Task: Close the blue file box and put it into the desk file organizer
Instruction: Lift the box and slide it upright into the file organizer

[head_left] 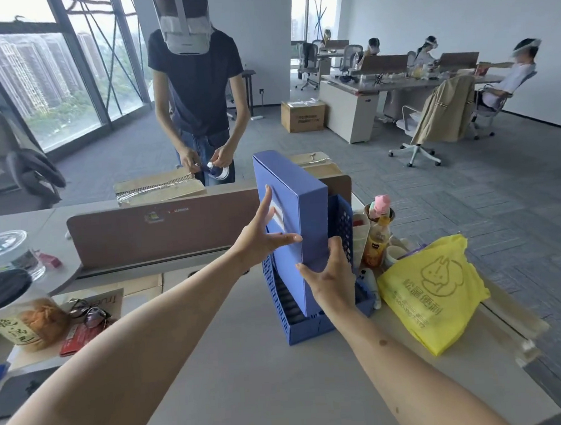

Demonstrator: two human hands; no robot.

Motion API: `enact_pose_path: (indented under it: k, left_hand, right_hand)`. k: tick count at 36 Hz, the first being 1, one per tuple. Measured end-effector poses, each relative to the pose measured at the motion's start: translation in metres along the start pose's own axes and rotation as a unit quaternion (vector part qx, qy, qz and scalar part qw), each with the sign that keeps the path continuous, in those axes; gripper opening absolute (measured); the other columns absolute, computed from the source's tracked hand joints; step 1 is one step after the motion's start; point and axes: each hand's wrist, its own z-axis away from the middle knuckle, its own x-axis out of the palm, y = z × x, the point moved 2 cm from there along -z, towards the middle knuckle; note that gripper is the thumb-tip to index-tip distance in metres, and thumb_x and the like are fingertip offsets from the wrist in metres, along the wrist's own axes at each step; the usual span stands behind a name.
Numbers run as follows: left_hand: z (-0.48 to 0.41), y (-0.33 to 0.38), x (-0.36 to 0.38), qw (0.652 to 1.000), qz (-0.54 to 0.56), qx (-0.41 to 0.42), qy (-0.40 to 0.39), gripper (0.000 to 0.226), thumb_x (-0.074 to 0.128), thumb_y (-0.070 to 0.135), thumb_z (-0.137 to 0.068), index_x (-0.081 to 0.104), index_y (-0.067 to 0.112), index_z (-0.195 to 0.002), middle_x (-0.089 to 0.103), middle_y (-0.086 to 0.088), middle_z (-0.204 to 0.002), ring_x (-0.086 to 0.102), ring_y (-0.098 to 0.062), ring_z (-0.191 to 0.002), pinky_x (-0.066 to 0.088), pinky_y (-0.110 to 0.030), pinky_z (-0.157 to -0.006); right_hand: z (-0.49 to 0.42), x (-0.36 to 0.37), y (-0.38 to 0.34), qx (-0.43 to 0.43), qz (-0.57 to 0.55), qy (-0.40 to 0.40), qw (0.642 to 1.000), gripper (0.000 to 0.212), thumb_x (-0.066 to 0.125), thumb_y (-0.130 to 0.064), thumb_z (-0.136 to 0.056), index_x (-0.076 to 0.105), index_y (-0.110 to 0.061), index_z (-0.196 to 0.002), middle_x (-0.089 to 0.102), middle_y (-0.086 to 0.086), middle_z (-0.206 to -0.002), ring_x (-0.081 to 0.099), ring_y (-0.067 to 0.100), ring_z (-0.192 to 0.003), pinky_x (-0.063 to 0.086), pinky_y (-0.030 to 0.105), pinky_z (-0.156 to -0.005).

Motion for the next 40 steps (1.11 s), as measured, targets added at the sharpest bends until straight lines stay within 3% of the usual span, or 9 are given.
enact_pose_path:
  k: [2,4,7,14,20,26,31,36,40]
  left_hand:
    - [-0.002,-0.005,0.002,1.000,-0.018,0.011,-0.003,0.123,0.089,0.036,-0.065,0.000,0.065,-0.144,0.006,-0.003,-0.166,0.053,0.031,-0.088,0.049,-0.048,-0.103]
    - [-0.003,-0.007,0.002,0.999,-0.028,0.024,-0.009,0.123,0.090,0.042,-0.060,0.003,0.066,-0.143,0.004,0.001,-0.166,0.049,0.024,-0.107,0.048,-0.043,-0.106]
    - [0.002,-0.012,0.001,0.999,-0.016,0.030,-0.011,0.121,0.089,0.035,-0.063,0.005,0.064,-0.145,0.007,0.002,-0.166,0.047,-0.009,-0.135,0.047,-0.040,-0.107]
    - [0.011,-0.031,0.001,0.999,-0.045,-0.018,0.007,0.117,0.087,0.022,-0.069,0.008,0.061,-0.147,0.026,-0.003,-0.163,0.063,-0.021,-0.119,0.053,-0.044,-0.091]
    - [0.017,-0.048,0.004,0.993,-0.116,-0.024,0.005,0.114,0.084,0.033,-0.068,0.007,0.057,-0.149,0.034,-0.003,-0.159,0.073,-0.004,-0.082,0.055,-0.031,-0.092]
    - [0.024,-0.059,0.012,0.982,-0.183,-0.048,0.012,0.101,0.075,0.036,-0.082,0.001,0.059,-0.148,0.037,0.009,-0.157,0.040,-0.001,-0.048,0.042,-0.015,-0.058]
    - [0.029,-0.066,0.016,0.975,-0.208,-0.073,-0.006,0.096,0.069,0.040,-0.087,-0.005,0.061,-0.146,0.035,0.008,-0.158,0.039,-0.010,-0.082,0.053,-0.032,-0.068]
    - [0.035,-0.065,0.020,0.969,-0.228,-0.091,-0.012,0.088,0.060,0.040,-0.093,-0.005,0.056,-0.149,0.038,0.008,-0.156,0.048,-0.012,-0.086,0.054,-0.040,-0.084]
    - [0.039,-0.068,0.023,0.965,-0.237,-0.109,-0.017,0.081,0.055,0.038,-0.096,-0.003,0.050,-0.152,0.046,0.005,-0.152,0.051,-0.026,-0.134,0.049,-0.035,-0.096]
  right_hand:
    - [0.002,0.007,0.006,0.004,-0.035,0.004,0.999,0.055,0.072,-0.036,-0.077,0.041,-0.021,-0.119,0.057,-0.004,-0.121,0.058,0.017,-0.105,0.048,0.030,-0.075]
    - [0.002,0.014,0.012,0.006,-0.067,0.012,0.998,0.046,0.073,-0.032,-0.077,0.041,-0.023,-0.109,0.059,-0.006,-0.110,0.059,0.013,-0.094,0.044,0.016,-0.066]
    - [0.003,0.026,0.019,0.006,-0.090,0.024,0.996,0.043,0.074,-0.030,-0.076,0.042,-0.024,-0.105,0.059,-0.006,-0.105,0.059,0.011,-0.091,0.041,0.006,-0.060]
    - [0.017,0.055,0.039,0.042,-0.104,0.036,0.993,0.044,0.075,-0.026,-0.076,0.039,-0.019,-0.100,0.054,-0.001,-0.100,0.054,0.017,-0.085,0.041,0.019,-0.063]
    - [0.019,0.072,0.053,0.074,-0.100,0.023,0.992,0.049,0.075,-0.018,-0.076,0.039,-0.010,-0.109,0.048,0.005,-0.109,0.051,0.022,-0.093,0.038,0.028,-0.069]
    - [0.027,0.081,0.066,0.095,-0.107,-0.006,0.990,0.045,0.072,-0.019,-0.080,0.036,-0.013,-0.108,0.042,-0.002,-0.106,0.043,0.017,-0.089,0.034,0.029,-0.071]
    - [0.031,0.087,0.075,0.095,-0.091,-0.021,0.991,0.046,0.071,-0.018,-0.081,0.037,-0.012,-0.111,0.039,-0.003,-0.109,0.041,0.014,-0.091,0.034,0.027,-0.073]
    - [0.032,0.090,0.078,0.108,-0.065,-0.037,0.991,0.046,0.071,-0.017,-0.082,0.036,-0.011,-0.110,0.041,0.003,-0.110,0.044,0.018,-0.087,0.037,0.031,-0.070]
    - [0.033,0.091,0.083,0.115,-0.047,-0.043,0.991,0.047,0.072,-0.018,-0.082,0.035,-0.010,-0.110,0.044,0.008,-0.114,0.045,0.019,-0.086,0.039,0.032,-0.068]
